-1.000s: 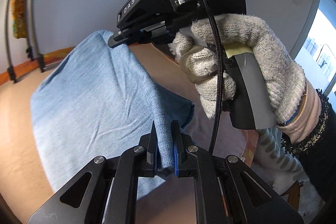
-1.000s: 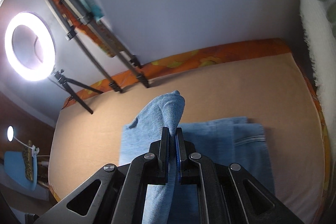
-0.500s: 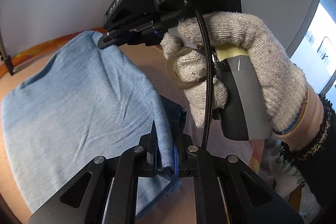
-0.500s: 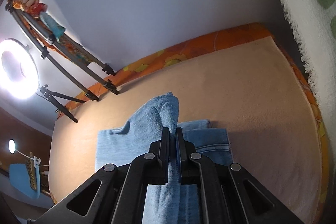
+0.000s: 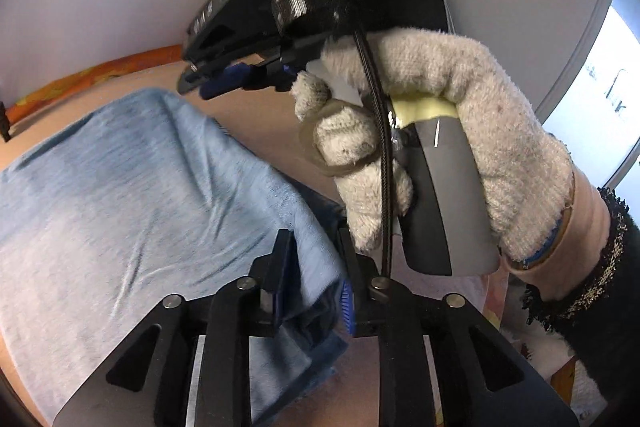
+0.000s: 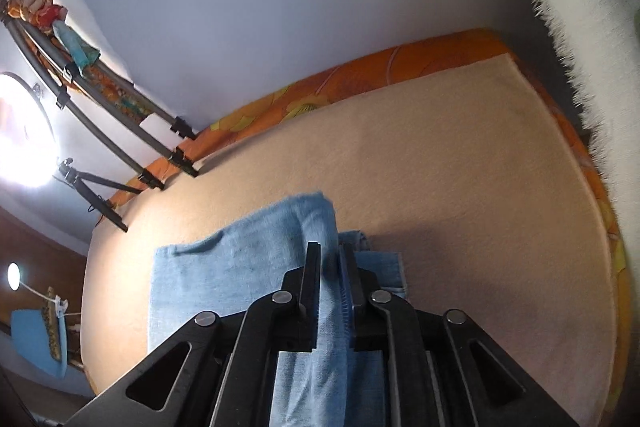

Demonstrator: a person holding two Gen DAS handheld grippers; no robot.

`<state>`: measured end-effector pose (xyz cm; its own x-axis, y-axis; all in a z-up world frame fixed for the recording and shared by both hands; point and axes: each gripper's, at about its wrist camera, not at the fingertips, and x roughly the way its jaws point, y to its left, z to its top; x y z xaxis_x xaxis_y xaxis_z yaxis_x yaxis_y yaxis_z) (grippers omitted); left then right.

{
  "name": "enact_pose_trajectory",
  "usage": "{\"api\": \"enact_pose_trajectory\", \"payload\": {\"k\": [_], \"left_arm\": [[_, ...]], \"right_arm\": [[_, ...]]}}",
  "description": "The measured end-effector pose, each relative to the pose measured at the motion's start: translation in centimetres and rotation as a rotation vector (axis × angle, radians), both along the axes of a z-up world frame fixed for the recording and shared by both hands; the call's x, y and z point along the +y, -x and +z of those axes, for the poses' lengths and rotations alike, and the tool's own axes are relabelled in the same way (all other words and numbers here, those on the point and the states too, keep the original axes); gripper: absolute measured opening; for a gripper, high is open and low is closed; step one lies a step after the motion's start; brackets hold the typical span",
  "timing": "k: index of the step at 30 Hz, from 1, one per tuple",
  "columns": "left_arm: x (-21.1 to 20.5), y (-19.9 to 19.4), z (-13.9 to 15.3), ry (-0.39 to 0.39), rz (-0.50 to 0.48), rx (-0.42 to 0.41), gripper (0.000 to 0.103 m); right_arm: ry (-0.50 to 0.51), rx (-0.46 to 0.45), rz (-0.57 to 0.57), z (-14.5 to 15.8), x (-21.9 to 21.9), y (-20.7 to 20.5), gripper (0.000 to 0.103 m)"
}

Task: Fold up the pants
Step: 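Lift the held edge with both grippers and fold it over the jeans, then open both grippers and withdraw them from the folded jeans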

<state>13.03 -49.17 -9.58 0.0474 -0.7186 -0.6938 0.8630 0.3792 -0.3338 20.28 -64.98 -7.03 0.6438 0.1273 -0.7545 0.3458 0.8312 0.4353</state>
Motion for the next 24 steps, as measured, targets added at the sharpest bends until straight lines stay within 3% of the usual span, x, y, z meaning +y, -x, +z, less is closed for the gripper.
{"api": "enact_pose_trajectory", "payload": {"k": [1,3,7,11,13,24], "left_arm": [[-0.1,0.3,0.1,0.0,-0.007,0.002,0.026],[0.0,0.9,0.3,0.006,-0.015,0.006,0.029],[-0.2,2.1,0.6,0.004,-0.044,0.023,0.03],[0.6,3.7,1.5,-0.001,-0.071,-0.004,0.032],[1.3,4.0,1.8,-0.001,-0.067,-0.019,0.039],[7.4,2.7,5.7,-0.005,0.042,-0.146,0.043]], "right_arm": [[0.003,-0.005,-0.006,0.3,-0.2,0.3,0.024],[0.02,-0.009,-0.015,0.9,-0.4,0.9,0.027],[0.035,-0.024,-0.033,2.1,-0.9,2.3,0.036],[0.05,-0.038,-0.048,3.0,-1.1,3.8,0.038],[0.071,-0.045,-0.044,3.6,-0.8,4.6,0.039],[0.157,-0.079,-0.006,5.4,2.6,8.5,0.045]]}}
